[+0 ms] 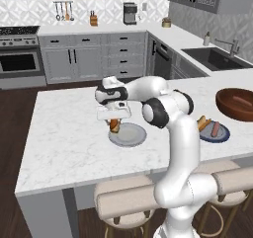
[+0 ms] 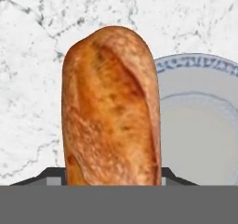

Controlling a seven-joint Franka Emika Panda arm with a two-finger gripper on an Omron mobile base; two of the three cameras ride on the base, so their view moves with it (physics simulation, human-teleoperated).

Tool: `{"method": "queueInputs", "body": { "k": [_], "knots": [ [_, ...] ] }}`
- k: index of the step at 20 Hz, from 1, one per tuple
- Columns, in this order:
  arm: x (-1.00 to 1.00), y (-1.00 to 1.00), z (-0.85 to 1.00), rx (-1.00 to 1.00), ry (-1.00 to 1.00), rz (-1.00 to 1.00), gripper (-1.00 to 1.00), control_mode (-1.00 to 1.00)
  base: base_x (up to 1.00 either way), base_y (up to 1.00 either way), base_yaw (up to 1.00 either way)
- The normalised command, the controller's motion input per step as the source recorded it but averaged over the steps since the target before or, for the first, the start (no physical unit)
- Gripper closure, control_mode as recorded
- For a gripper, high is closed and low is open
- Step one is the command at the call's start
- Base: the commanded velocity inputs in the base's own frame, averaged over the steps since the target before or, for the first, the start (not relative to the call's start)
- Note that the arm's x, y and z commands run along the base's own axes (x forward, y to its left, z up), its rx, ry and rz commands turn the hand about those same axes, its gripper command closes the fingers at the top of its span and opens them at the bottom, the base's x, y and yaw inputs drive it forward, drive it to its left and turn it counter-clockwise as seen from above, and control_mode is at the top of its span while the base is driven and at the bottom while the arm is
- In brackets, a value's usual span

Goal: Place one bun and one sausage from the bowl on each plate.

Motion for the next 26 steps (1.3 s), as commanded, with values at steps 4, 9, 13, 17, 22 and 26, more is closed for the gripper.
{"method": "queueInputs", "body": {
  "k": [4, 9, 13, 17, 22, 26],
  "knots": [
    [0.07, -0.09, -0.49, 0.00, 0.16, -0.08, 1.00, -1.00, 0.00, 0.00, 0.00],
    [-0.48, -0.52, -0.11, 0.00, -0.05, -0.05, 1.00, -1.00, 0.00, 0.00, 0.00],
    [-0.97, -0.14, 0.00, 0.00, -0.25, 0.00, 1.00, -1.00, 0.00, 0.00, 0.00],
    [-0.96, 0.46, 0.00, 0.00, -0.35, 0.00, 1.00, -1.00, 0.00, 0.00, 0.00],
    [-0.26, 0.32, -0.09, 0.00, -0.27, 0.00, 1.00, -1.00, 0.00, 0.00, 0.00],
    [0.71, 0.00, -0.32, 0.00, -0.09, -0.06, 1.00, -1.00, 0.00, 0.00, 0.00]
  ]
}}
